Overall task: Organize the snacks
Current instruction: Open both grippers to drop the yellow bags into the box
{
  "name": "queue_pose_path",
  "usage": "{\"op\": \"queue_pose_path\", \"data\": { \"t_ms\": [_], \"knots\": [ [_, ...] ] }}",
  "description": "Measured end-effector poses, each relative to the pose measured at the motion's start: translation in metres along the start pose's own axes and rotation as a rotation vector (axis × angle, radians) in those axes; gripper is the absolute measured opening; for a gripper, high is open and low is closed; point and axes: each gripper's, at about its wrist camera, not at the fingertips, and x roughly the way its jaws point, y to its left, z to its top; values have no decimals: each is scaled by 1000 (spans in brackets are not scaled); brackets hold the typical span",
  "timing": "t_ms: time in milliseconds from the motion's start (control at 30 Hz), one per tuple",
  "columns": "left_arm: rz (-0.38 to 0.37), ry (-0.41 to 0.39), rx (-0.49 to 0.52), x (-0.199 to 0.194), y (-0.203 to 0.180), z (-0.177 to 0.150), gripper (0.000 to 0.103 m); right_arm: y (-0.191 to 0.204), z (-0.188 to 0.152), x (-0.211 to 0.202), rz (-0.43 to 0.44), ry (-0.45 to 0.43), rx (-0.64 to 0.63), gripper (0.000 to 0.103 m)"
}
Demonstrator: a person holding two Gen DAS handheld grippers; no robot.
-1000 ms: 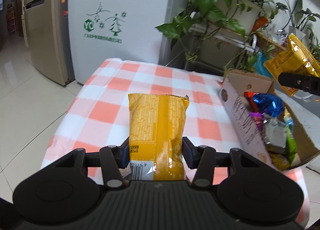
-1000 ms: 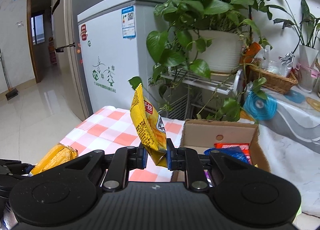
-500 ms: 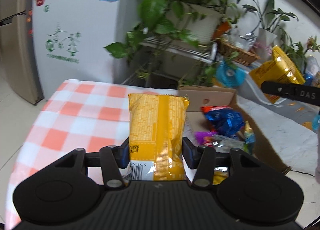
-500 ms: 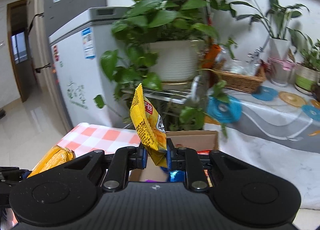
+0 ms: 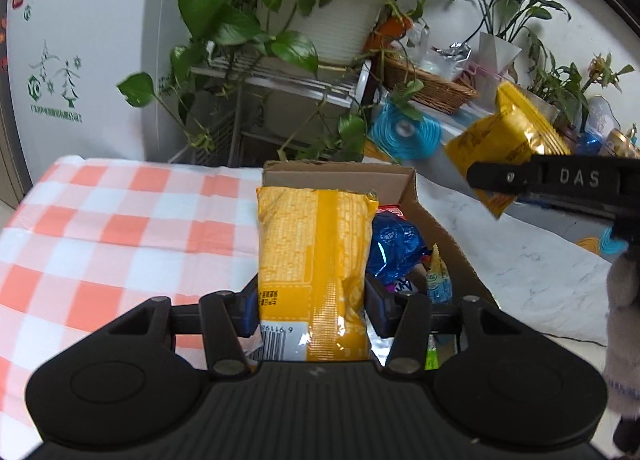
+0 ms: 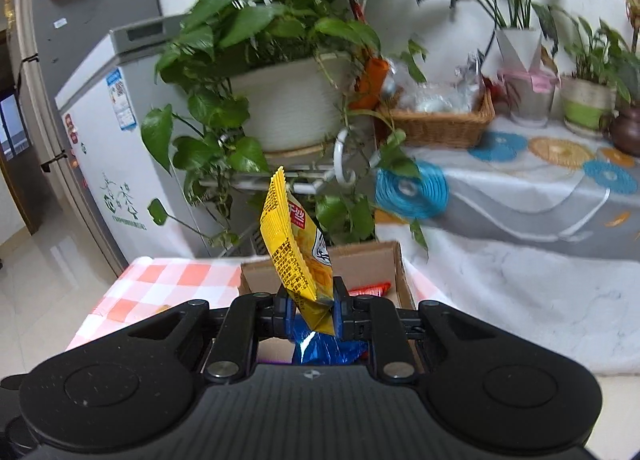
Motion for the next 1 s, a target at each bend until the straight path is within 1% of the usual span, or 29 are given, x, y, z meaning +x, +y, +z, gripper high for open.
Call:
{"op": "queue_pose_path", "data": {
  "t_ms": [133,300,333,367,400,433,467,500,533,567,600,700,767,833,900,933,1000],
  "knots": [
    [-5,27,-3,16,-7,1,50,-3,-4,10,-50,56,19,23],
    [-12,50,18,29,-16,1,50,-8,-8,19,-73,104,46,24],
    [-13,52,22,30,-18,1,55,-8,-8,20,-79,110,50,25],
    [-12,53,32,30,-20,1,59,-9,-8,21,-79,115,60,30],
    [-4,52,43,29,-22,1,69,-11,-9,21,-71,119,73,33],
    [2,41,54,26,-24,0,72,-12,-9,22,-64,124,84,38],
    [4,36,65,24,-25,-1,74,-12,-9,21,-60,123,90,42],
    [7,37,74,22,-26,-1,77,-12,-9,21,-58,120,90,43],
    [13,40,79,20,-27,-1,82,-11,-9,20,-54,118,89,48],
    [21,44,83,18,-27,-1,85,-11,-9,20,-48,118,91,56],
    [27,46,88,16,-28,-1,88,-11,-9,19,-40,119,94,59],
    [51,56,112,10,-29,-3,91,-10,-8,19,-27,115,96,63],
    [73,70,118,6,-29,-3,93,-10,-8,19,-27,114,99,71],
    [79,81,112,3,-27,-4,93,-9,-8,19,-20,117,96,73],
    [91,99,106,1,-25,-5,94,-7,-8,20,-17,119,88,79],
    [99,108,105,0,-24,-5,94,-7,-7,20,-22,122,85,86],
    [110,117,96,-2,-22,-7,94,-6,-7,21,-36,126,81,88]
  ]
}}
